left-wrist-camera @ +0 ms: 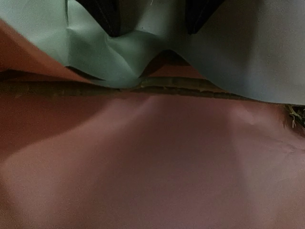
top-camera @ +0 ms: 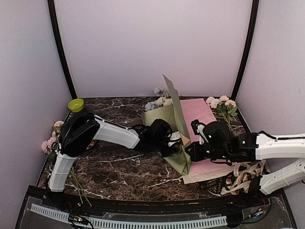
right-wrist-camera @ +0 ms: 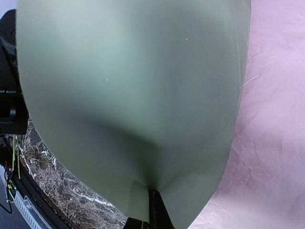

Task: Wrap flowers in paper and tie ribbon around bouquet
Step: Fold the two-thirds-folded wrapping paper at the center of the board.

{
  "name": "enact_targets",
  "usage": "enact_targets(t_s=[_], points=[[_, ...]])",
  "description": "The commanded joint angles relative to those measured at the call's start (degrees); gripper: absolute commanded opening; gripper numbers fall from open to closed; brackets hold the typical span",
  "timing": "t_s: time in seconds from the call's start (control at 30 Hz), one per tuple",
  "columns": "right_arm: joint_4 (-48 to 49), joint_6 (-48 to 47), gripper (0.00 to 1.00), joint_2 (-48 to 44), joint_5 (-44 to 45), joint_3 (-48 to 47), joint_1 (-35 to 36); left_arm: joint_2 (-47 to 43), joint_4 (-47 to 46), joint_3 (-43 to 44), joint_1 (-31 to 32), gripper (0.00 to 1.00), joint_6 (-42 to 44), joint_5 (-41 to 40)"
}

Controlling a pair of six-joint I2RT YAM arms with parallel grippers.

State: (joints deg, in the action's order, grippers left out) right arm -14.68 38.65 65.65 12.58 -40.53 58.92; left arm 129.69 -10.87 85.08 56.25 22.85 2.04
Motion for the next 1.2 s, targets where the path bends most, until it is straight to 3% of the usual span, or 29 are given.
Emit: enact_targets(t_s=[0.0, 0.33, 0.8, 1.17], points=[[9.6, -4.8, 0.0, -2.1, -3.6, 5.3, 1.3, 2.0, 6.5, -0.2, -1.5, 0.48, -1.6, 3.0], [15.4, -16.8, 0.0, 11.9, -9.4, 3.5, 5.4, 0.7, 6.5, -0.7, -4.7, 0.48, -4.4, 9.0], [12.3, -20.0, 0.0, 26.0, -8.3, -0.2, 6.3, -7.6, 3.7, -4.8, -10.5, 0.58, -14.1, 16.9], [10.6, -18.7, 0.0, 30.7, -8.8, -0.9, 6.4, -17.4, 11.3, -6.3, -19.0, 0.6, -21.6, 7.3]])
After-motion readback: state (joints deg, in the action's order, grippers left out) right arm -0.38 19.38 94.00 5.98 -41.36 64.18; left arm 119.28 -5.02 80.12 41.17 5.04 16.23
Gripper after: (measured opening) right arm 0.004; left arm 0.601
